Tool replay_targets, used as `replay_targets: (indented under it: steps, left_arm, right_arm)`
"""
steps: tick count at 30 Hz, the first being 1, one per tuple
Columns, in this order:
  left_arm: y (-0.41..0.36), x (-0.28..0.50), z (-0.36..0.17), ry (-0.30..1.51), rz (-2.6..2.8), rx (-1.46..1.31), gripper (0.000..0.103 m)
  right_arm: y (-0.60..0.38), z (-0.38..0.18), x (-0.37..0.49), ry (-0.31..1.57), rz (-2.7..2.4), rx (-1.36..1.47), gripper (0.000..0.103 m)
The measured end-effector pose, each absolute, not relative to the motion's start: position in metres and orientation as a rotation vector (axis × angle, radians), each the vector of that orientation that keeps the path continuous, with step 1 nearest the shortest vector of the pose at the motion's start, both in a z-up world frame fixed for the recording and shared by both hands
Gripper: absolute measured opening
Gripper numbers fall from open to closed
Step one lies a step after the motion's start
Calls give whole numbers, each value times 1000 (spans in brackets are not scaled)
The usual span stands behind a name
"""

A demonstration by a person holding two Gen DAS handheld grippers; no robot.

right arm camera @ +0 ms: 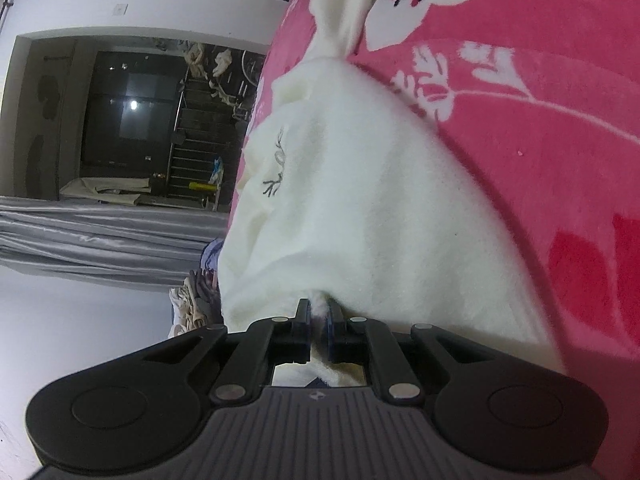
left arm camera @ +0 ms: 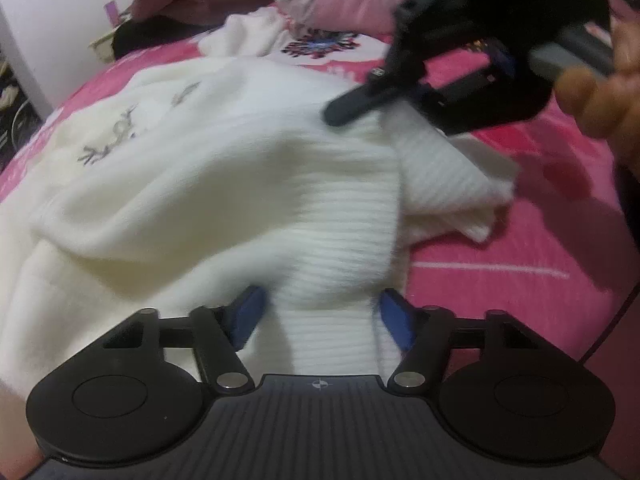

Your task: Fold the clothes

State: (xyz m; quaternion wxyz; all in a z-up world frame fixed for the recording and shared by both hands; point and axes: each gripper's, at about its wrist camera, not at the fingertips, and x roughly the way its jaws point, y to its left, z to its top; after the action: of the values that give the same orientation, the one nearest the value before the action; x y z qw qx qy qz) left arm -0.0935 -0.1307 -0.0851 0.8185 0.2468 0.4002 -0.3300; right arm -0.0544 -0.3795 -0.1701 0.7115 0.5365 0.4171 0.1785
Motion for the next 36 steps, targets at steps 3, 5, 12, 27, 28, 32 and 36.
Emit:
replay_targets:
  steps: [3,5,12,27,28,32,36]
  left_arm:
    - [-125,-90,-81,869,-682,487,51]
    - [-126,-89,-82,873,-665,489,52]
    - [-126,-88,-83,840,-597,469,15]
    - [54,-102,42,748,-373,-139,10]
    - [56,-100,48,730,-377,-169,10]
    - [45,-90,63,668,-424,-212,10]
    - [30,-81,76,610,-476,-241,10]
  right_arm:
    - [-380,-172,-54,925,400,1195,9]
    - [-380,-173,-54,925,400,1199,9]
    - [-378,-163,-57,923,391,1131,11]
    - [-351,-61,-133,880,328,153,57]
    - [-339,-59,-137,871,349,129,59]
    - [-296,-46,-149,759,465,147,72]
    - [-282,-50,-150,738,435,154,76]
